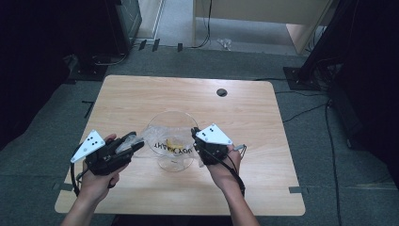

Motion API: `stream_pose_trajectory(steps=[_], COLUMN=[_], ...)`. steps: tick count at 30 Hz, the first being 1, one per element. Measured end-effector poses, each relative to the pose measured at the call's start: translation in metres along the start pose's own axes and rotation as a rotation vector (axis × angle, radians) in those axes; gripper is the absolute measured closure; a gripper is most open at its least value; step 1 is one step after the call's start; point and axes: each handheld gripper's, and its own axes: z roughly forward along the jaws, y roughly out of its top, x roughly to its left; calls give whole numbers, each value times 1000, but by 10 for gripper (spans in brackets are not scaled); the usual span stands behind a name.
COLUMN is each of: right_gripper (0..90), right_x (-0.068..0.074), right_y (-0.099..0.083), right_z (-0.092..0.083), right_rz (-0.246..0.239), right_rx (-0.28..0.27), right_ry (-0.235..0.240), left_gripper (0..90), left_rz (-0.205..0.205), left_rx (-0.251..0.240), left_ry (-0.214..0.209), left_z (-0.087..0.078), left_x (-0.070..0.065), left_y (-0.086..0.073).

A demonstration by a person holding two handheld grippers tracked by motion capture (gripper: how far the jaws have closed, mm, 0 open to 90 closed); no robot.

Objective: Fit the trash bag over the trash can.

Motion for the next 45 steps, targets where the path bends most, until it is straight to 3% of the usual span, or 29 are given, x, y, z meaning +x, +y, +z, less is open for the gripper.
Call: stream_pose_trajectory(steps=[3,7,12,17,21,27,31,34,40,45], right_gripper=[859,859,873,878,881,883,900,900,900,900], right_x=[-4,-11,-20,-22,-25,-36,-47,-56,-66,-66], right_y=[-1,-3,-4,0,2,2,-1,-4,-12,-16], right_z=[3,11,23,34,43,47,43,39,45,43], right_rz=[5,23,41,26,27,75,146,181,205,225], right_rx=[13,33,43,39,26,17,0,-13,31,-3], right_ry=[7,1,-18,-43,-66,-78,-68,-108,-71,-43], left_gripper=[773,863,854,839,833,831,830,826,820,773], left_rz=[-45,-109,-154,-173,-211,-191,-175,-176,-177,-179], left_rx=[39,106,153,164,196,245,240,233,235,233], left_ry=[37,49,61,104,99,81,62,58,59,41], left_z=[7,19,36,52,69,83,82,82,89,88], left_x=[11,28,42,48,54,51,48,48,47,46], left_y=[-1,-5,-7,-3,-5,-11,-11,-10,-10,-10])
